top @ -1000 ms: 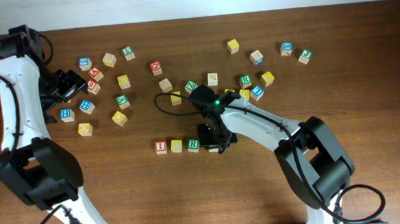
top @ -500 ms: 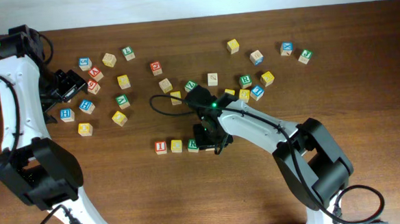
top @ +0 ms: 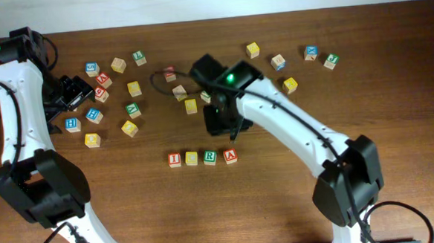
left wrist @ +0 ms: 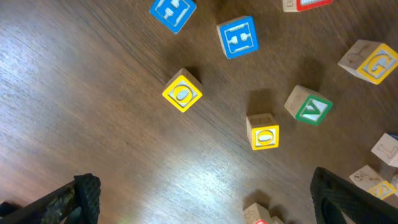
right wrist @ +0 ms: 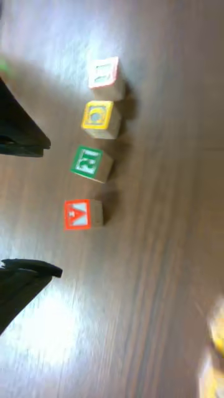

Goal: Spell out ICRA
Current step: 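Carry the A block and set it right of the green R block, then lift both arms away from the block row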

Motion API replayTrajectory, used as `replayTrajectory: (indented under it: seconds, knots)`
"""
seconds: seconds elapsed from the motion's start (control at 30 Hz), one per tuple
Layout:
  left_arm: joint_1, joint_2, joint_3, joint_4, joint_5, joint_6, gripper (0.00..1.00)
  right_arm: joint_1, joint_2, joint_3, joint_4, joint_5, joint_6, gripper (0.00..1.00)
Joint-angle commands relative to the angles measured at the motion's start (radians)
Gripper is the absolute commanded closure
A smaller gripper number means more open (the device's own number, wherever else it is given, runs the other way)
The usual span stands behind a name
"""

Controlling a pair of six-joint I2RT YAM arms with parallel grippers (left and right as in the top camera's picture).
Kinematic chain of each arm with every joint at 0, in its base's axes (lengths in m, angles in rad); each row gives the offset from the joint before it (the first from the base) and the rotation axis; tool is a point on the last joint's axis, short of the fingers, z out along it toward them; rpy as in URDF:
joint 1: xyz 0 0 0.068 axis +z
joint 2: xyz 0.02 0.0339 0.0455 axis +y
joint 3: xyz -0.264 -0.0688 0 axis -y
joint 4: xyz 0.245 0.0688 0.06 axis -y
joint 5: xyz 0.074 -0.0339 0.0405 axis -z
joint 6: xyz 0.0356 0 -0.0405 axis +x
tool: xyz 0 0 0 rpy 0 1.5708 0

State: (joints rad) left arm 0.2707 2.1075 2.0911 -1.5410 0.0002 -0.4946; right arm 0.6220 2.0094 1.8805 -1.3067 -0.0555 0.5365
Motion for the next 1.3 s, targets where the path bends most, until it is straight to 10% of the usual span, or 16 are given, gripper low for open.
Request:
replayTrajectory:
  seconds: [0.0, 0.23, 0.57, 1.27]
  knots:
    - [0.003, -0.015, 0.014, -0.001, -0.004, 0.002, 0.01, -0.117, -0.006, 0.098, -0.070, 0.023, -0.009, 0.51]
    - [0.003, -0.015, 0.014, -0.001, -0.004, 0.002, 0.01, -0.407, -0.005, 0.095, -0.221, 0.034, -0.141, 0.00]
    - [-0.002, -0.015, 0.014, -0.001, -0.004, 0.002, 0.01, -0.609, -0.005, 0.095, -0.335, 0.060, -0.142, 0.02]
    - [0.001, -0.013, 0.014, -0.001, -0.004, 0.002, 0.01, -0.494, -0.004, 0.086, -0.220, -0.153, -0.162, 0.02]
